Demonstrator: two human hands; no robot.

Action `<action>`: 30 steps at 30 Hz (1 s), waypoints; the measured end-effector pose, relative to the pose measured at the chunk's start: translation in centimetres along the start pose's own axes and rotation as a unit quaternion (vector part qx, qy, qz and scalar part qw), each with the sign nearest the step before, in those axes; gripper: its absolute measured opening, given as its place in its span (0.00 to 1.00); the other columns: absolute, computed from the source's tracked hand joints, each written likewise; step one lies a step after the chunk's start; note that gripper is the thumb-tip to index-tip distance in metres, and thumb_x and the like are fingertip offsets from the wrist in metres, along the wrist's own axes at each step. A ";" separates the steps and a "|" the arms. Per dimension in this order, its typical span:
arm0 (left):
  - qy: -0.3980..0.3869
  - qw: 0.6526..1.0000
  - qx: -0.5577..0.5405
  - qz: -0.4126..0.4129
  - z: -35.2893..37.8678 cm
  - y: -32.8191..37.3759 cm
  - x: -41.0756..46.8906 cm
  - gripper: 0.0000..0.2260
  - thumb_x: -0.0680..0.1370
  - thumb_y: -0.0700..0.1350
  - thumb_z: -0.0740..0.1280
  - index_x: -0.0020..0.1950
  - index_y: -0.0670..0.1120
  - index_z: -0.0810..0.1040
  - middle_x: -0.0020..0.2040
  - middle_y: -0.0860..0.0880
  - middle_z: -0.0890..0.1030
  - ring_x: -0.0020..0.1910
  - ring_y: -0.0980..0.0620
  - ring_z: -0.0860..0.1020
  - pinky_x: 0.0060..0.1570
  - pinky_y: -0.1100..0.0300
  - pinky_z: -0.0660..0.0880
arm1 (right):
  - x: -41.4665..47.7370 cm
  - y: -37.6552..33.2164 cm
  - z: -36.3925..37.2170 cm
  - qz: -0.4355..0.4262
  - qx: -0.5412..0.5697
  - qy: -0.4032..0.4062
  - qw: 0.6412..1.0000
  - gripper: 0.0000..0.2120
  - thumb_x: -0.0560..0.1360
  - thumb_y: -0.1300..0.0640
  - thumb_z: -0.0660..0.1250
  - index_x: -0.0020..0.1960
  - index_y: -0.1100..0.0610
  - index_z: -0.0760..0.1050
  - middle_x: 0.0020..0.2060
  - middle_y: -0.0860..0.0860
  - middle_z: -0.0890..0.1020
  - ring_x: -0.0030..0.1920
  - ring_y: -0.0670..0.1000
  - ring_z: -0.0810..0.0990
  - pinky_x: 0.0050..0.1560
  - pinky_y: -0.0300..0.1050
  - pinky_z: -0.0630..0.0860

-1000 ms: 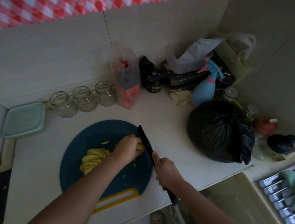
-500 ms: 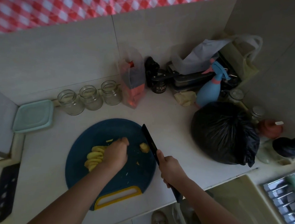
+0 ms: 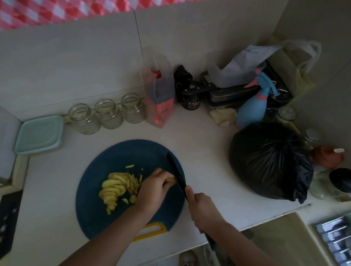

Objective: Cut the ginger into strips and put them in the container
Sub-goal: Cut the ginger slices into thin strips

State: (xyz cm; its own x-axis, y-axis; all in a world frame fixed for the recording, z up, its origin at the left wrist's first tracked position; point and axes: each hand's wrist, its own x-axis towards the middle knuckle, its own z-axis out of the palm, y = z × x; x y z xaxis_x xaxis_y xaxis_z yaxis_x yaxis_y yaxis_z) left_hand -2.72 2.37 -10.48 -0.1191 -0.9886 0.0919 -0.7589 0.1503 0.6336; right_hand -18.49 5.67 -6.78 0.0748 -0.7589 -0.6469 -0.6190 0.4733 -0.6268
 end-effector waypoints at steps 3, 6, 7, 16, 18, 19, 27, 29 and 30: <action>0.002 0.999 0.007 0.032 -0.1 -0.5 -0.3 0.10 0.71 0.36 0.72 0.52 0.40 0.83 0.47 0.45 0.82 0.45 0.50 0.82 0.47 0.61 0.78 | -0.4 0.2 0.7 0.000 0.025 0.008 1.000 0.26 0.79 0.35 0.46 0.37 0.53 0.69 0.34 0.52 0.75 0.30 0.52 0.75 0.23 0.40 0.71; 0.007 0.999 0.008 0.048 -0.2 -0.5 -0.4 0.11 0.72 0.36 0.69 0.53 0.37 0.82 0.52 0.42 0.82 0.46 0.49 0.81 0.53 0.71 0.70 | -0.4 0.3 0.6 -0.011 0.023 0.018 1.000 0.27 0.79 0.36 0.46 0.37 0.54 0.71 0.33 0.51 0.75 0.31 0.48 0.75 0.30 0.41 0.73; 0.009 0.999 0.005 0.049 -0.2 -0.4 -0.4 0.11 0.72 0.35 0.69 0.54 0.37 0.82 0.52 0.41 0.81 0.46 0.51 0.80 0.54 0.73 0.67 | -0.4 0.4 0.6 -0.013 0.024 0.019 0.999 0.28 0.79 0.36 0.46 0.37 0.54 0.71 0.33 0.51 0.75 0.32 0.48 0.75 0.32 0.41 0.73; 0.058 0.997 -0.046 -0.009 -0.4 0.1 -0.4 0.06 0.71 0.38 0.73 0.47 0.43 0.81 0.43 0.50 0.80 0.41 0.57 0.79 0.43 0.72 0.73 | -0.6 0.3 0.4 -0.036 0.010 0.013 0.999 0.30 0.80 0.37 0.45 0.43 0.59 0.75 0.34 0.52 0.76 0.35 0.50 0.77 0.43 0.49 0.78; 0.061 0.997 -0.051 0.004 0.0 0.1 -0.7 0.05 0.71 0.36 0.73 0.46 0.42 0.82 0.44 0.50 0.80 0.42 0.59 0.78 0.45 0.73 0.74 | -0.8 0.2 0.3 -0.056 -0.014 0.011 0.998 0.26 0.81 0.40 0.45 0.41 0.56 0.72 0.35 0.53 0.75 0.37 0.52 0.77 0.45 0.49 0.78; 0.064 0.997 -0.052 0.005 0.1 0.1 -0.8 0.06 0.71 0.35 0.73 0.46 0.42 0.82 0.44 0.49 0.80 0.42 0.61 0.78 0.45 0.75 0.73 | -0.8 0.1 0.2 -0.070 -0.028 0.012 0.997 0.24 0.82 0.42 0.44 0.40 0.55 0.69 0.35 0.54 0.75 0.39 0.54 0.78 0.46 0.50 0.77; 0.064 0.997 -0.047 0.000 0.3 0.1 -0.8 0.04 0.70 0.36 0.73 0.42 0.43 0.80 0.40 0.51 0.81 0.39 0.58 0.79 0.41 0.77 0.71 | -0.7 0.8 -0.4 -0.092 -0.062 0.058 0.992 0.30 0.80 0.38 0.47 0.37 0.60 0.72 0.30 0.51 0.73 0.33 0.49 0.72 0.40 0.45 0.70; 0.067 0.997 -0.047 -0.003 0.4 0.1 -0.8 0.04 0.70 0.36 0.73 0.42 0.43 0.80 0.40 0.51 0.81 0.39 0.59 0.78 0.42 0.77 0.71 | -0.7 1.0 -0.4 -0.097 -0.064 0.048 0.992 0.29 0.80 0.38 0.46 0.37 0.59 0.71 0.29 0.50 0.71 0.32 0.48 0.71 0.40 0.45 0.70; 0.068 0.996 -0.049 -0.002 0.4 0.0 -0.8 0.05 0.70 0.36 0.73 0.42 0.43 0.80 0.40 0.51 0.81 0.39 0.60 0.78 0.42 0.77 0.71 | -0.8 1.0 -0.4 -0.096 -0.062 0.044 0.993 0.30 0.80 0.38 0.46 0.38 0.59 0.72 0.29 0.50 0.71 0.32 0.48 0.71 0.41 0.45 0.70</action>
State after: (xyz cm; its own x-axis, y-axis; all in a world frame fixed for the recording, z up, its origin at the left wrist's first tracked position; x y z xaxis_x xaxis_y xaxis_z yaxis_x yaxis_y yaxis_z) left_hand -2.93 3.20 -10.87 -0.0227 -0.9817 0.1890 -0.6929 0.1517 0.7049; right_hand -19.47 6.56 -6.76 0.1354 -0.8681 -0.4775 -0.6919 0.2621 -0.6727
